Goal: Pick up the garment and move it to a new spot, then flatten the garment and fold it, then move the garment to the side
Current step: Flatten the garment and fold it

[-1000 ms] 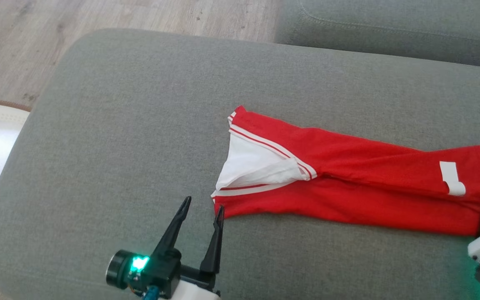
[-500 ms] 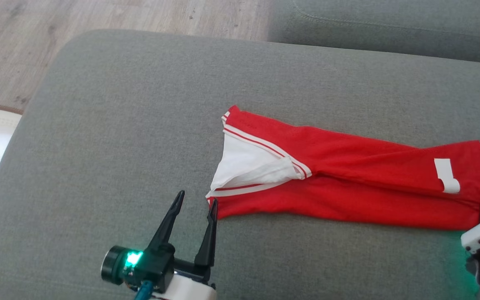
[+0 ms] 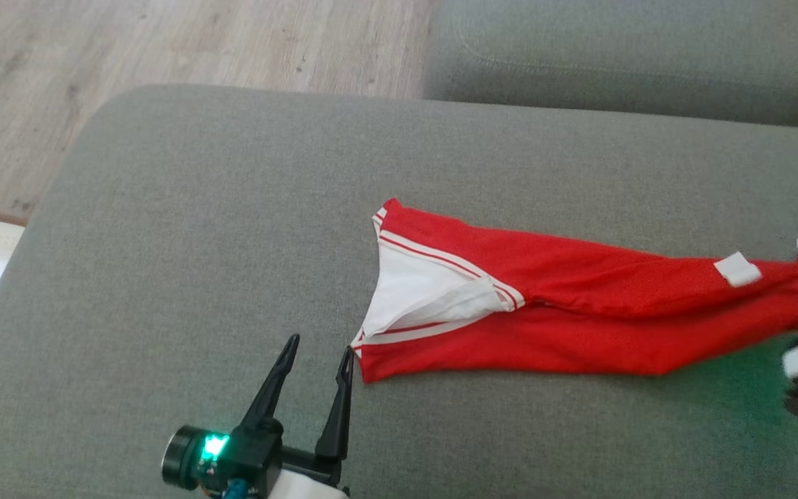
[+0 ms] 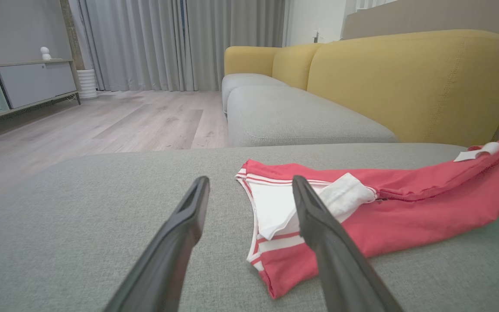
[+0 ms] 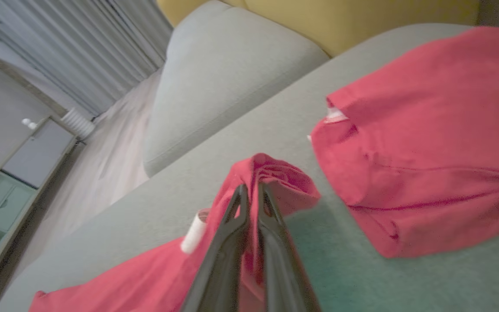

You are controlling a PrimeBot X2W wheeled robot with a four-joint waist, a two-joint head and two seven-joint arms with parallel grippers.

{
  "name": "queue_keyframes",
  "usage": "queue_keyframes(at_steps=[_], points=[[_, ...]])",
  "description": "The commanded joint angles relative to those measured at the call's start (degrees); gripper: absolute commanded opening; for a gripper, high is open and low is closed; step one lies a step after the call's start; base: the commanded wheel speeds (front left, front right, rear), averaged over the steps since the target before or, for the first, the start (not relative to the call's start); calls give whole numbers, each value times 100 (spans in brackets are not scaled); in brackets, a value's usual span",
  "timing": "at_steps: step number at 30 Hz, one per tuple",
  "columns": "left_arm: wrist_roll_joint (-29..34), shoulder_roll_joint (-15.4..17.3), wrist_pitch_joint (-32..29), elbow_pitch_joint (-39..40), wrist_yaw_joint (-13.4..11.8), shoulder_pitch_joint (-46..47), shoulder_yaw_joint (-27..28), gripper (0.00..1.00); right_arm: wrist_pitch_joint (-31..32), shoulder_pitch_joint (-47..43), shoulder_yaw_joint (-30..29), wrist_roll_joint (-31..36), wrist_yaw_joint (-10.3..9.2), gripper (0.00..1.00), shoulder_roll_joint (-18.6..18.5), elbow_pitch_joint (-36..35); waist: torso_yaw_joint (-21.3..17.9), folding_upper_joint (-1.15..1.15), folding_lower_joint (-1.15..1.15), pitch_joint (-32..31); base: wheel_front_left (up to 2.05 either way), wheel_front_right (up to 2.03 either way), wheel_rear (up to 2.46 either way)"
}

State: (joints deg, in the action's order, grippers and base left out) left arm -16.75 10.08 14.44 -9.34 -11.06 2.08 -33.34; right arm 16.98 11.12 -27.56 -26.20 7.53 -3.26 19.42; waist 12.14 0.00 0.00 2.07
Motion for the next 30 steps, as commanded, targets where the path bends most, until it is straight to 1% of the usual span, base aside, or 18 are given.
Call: queue_keyframes(at_steps=[1, 4, 8, 11, 20, 24, 30], points=[[60, -29, 56, 134, 15, 128, 220, 100, 17, 157, 284, -85, -4, 0, -94, -338, 0, 0, 0, -68, 0, 0, 0], [60, -51, 56, 95, 47, 73, 244, 100, 58, 191, 767, -255, -4, 0, -33, -677, 37, 0, 0, -189, 0, 0, 0], [32, -62, 56, 88, 58, -20, 304, 100, 110, 407, 1416, -382, -4, 0, 17, -776, 149, 0, 0, -293, 0, 0, 0], [48, -54, 56, 82, 99, -17, 302, 100, 104, 704, 1936, -459, -4, 0, 31, -612, 287, 0, 0, -304, 0, 0, 0], [72, -113, 56, 13, 163, 16, 270, 100, -158, 1426, 3635, -1092, -4, 0, 37, 213, 810, 0, 0, -283, 0, 0, 0], [64, -145, 56, 8, 178, 3, 286, 100, -188, 1472, 4289, -1296, -4, 0, 37, 417, 1002, 0, 0, -230, 0, 0, 0], [77, -194, 56, 9, 209, -6, 335, 100, -254, 1322, 5128, -1480, -4, 0, 37, 694, 1137, 0, 0, -145, 0, 0, 0]])
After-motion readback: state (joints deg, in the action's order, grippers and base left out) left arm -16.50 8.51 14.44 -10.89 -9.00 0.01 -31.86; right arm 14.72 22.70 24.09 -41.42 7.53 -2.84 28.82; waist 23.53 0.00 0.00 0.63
